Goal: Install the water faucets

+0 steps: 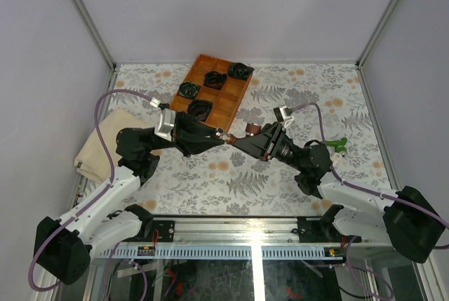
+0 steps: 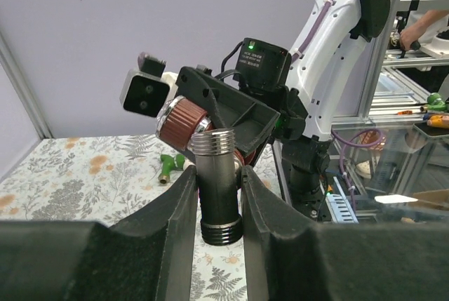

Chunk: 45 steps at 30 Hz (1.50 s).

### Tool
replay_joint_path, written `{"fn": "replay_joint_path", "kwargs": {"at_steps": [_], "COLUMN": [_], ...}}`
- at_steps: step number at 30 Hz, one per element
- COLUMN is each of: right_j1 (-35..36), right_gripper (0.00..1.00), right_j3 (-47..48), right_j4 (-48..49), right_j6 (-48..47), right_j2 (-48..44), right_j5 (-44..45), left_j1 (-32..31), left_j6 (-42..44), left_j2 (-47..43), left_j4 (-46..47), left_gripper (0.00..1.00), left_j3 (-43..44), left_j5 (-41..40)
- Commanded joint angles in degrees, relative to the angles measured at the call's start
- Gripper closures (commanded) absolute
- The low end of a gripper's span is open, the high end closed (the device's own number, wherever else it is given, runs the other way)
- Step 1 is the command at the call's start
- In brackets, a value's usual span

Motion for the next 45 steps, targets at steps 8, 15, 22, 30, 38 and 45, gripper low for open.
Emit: {"fn": "replay_joint_path", "kwargs": {"at_steps": [8, 15, 22, 30, 38, 45], "right_j1": [-0.82, -1.19, -1.16, -1.11, -0.83, -0.64], "right_gripper": [1.0, 1.0, 1.0, 1.0, 1.0, 1.0], "right_j3": [2.78, 3.77, 4.45, 1.38, -0.24, 0.59], "right_j4": [12.67, 8.93, 3.88, 10.79, 14.88, 19.01], "right_j6": [15.12, 10.01, 6.86, 20.78, 28.54, 32.14], "right_j2": [9.15, 7.42, 4.17, 7.19, 7.53, 9.52], "right_j5": [1.5, -0.02, -1.02, 1.89, 3.71, 2.39], "left_j1": [-2.51, -2.51, -3.13, -3.21, -3.3, -3.56], "left_j6": [16.34, 32.78, 30.75, 43.76, 55.06, 55.31], "left_j2": [-0.08, 0.35, -0.85, 0.49, 1.7, 2.88], "left_j4": [-15.53, -40.48, -36.13, -46.79, -56.23, -56.38], "left_gripper": [1.0, 1.0, 1.0, 1.0, 1.0, 1.0], "left_j3": [4.04, 11.23, 9.57, 14.78, 18.51, 19.27], "left_j5": [15.91, 22.13, 20.53, 18.05, 17.78, 18.69]}}
